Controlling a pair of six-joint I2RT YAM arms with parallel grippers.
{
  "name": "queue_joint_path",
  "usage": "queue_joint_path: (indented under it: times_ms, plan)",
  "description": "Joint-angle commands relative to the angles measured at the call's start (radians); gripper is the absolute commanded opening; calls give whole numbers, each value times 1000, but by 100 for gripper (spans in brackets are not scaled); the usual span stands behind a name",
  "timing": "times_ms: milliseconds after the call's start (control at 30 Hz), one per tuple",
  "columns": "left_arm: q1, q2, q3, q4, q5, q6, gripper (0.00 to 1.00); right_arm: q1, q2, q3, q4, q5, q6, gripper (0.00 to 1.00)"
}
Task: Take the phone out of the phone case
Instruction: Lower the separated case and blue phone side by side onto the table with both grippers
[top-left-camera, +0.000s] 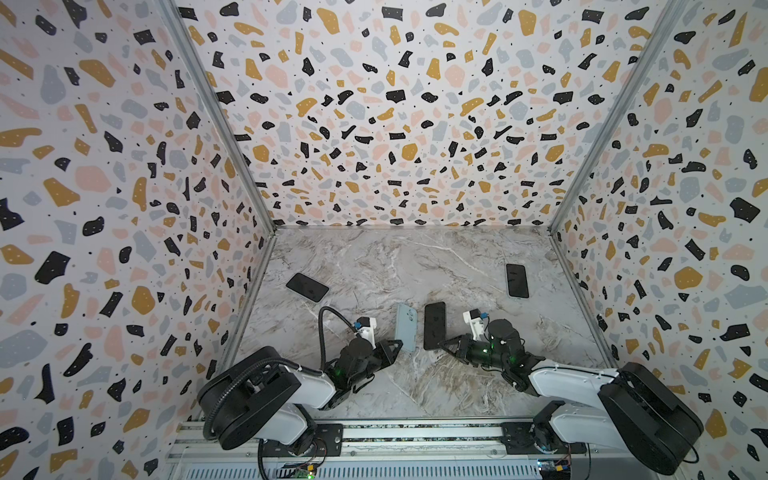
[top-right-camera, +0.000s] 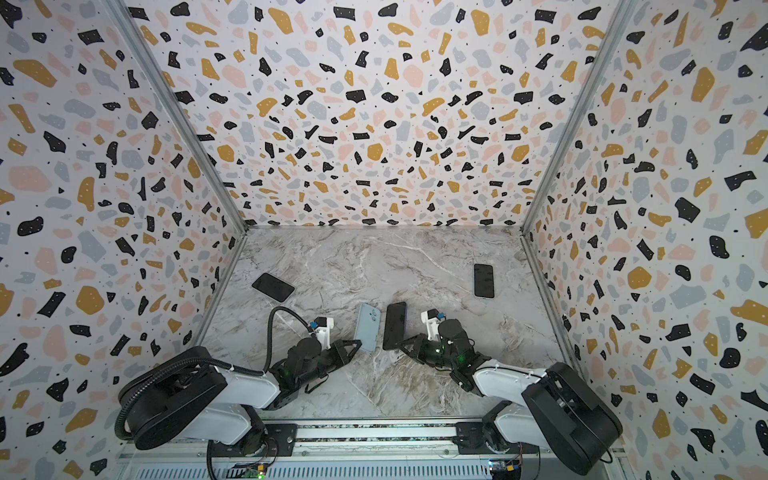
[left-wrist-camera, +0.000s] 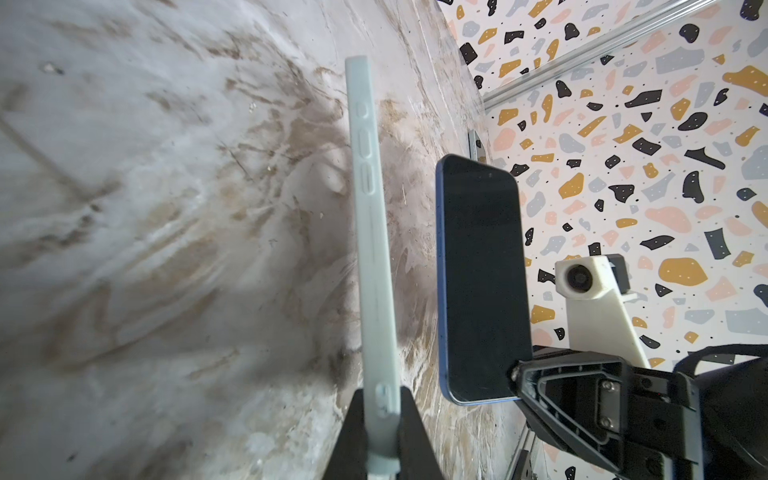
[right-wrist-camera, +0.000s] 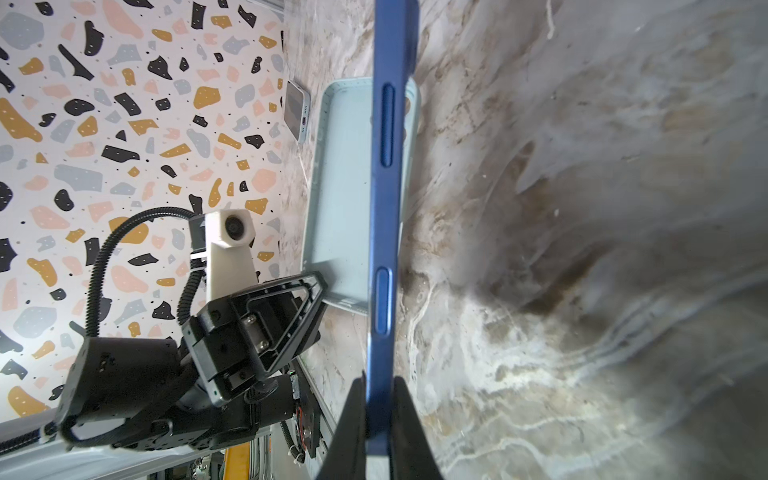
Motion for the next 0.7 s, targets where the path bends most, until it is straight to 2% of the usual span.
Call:
queue_joint_path:
  times_ms: [0, 233, 333, 467, 567, 667]
  plan:
    - [-19, 4, -15, 72, -39, -24, 2, 5, 46, 38, 139, -8, -13, 0]
    - [-39, 39, -35, 93, -78, -65, 13, 8, 146, 51, 221, -29, 6, 0]
    - [-43, 60, -43, 113, -81, -83, 24, 8, 172, 58, 222, -40, 2, 0]
    - [-47, 66, -43, 102, -88, -94, 45, 12, 206, 69, 237, -54, 5, 0]
    - [-46, 48, -43, 63, -99, -104, 57, 16, 219, 77, 236, -58, 3, 0]
    - [-47, -9, -31, -47, -133, -94, 68, 18, 223, 81, 222, -55, -2, 0]
